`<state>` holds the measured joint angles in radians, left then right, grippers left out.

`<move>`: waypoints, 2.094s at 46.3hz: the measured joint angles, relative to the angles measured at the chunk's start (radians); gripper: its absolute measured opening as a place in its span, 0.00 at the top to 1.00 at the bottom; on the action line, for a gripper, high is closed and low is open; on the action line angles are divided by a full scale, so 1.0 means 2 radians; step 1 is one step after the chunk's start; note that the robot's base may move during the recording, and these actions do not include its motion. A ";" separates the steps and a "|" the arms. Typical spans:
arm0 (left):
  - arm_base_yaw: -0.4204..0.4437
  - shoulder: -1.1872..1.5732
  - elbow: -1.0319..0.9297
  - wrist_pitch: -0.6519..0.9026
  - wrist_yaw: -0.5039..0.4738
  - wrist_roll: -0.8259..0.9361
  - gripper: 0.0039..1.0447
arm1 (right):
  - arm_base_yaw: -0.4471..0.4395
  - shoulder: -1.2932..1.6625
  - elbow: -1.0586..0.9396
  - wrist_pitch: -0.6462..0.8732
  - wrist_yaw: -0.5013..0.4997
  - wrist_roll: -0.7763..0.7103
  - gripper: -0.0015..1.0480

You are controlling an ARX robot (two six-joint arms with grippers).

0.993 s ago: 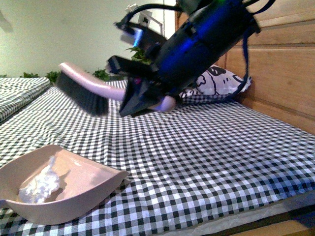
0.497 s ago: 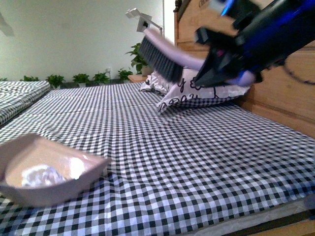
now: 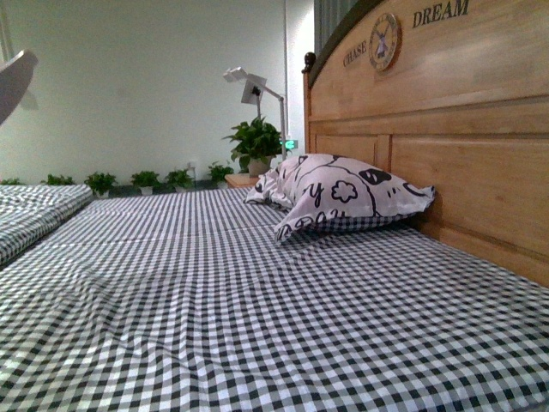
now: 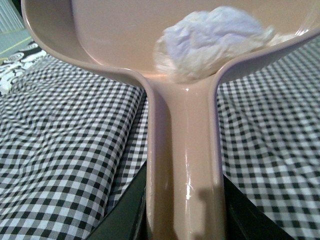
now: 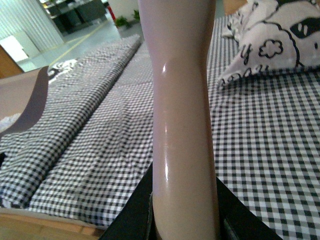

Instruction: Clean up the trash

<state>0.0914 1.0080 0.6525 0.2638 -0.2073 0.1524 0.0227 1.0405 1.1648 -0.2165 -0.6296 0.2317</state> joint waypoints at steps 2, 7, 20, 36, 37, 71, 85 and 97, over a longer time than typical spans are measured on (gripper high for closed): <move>-0.009 -0.021 -0.005 -0.004 -0.005 -0.005 0.75 | -0.009 -0.025 -0.008 0.006 -0.016 0.009 0.82; -0.036 -0.078 -0.021 -0.029 -0.027 -0.008 0.75 | -0.022 -0.070 -0.020 0.012 -0.038 0.030 0.82; -0.147 -0.230 -0.073 -0.091 -0.145 -0.005 0.75 | -0.019 -0.160 -0.038 -0.013 -0.034 0.072 0.82; -0.305 -0.326 -0.133 -0.099 -0.315 0.000 0.75 | 0.095 -0.204 -0.061 -0.041 0.189 0.039 0.82; -0.306 -0.326 -0.133 -0.099 -0.315 0.000 0.75 | 0.095 -0.203 -0.062 -0.041 0.192 0.037 0.82; -0.307 -0.327 -0.134 -0.099 -0.317 -0.001 0.75 | 0.098 -0.205 -0.062 -0.041 0.192 0.028 0.82; -0.307 -0.327 -0.133 -0.099 -0.317 -0.001 0.75 | 0.098 -0.205 -0.062 -0.041 0.191 0.028 0.82; -0.307 -0.327 -0.133 -0.099 -0.317 -0.001 0.75 | 0.098 -0.205 -0.062 -0.041 0.192 0.028 0.82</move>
<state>-0.5236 0.3534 0.3859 0.0650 -0.8410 0.1513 0.2180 0.6312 1.0401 -0.2981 -0.2466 0.2874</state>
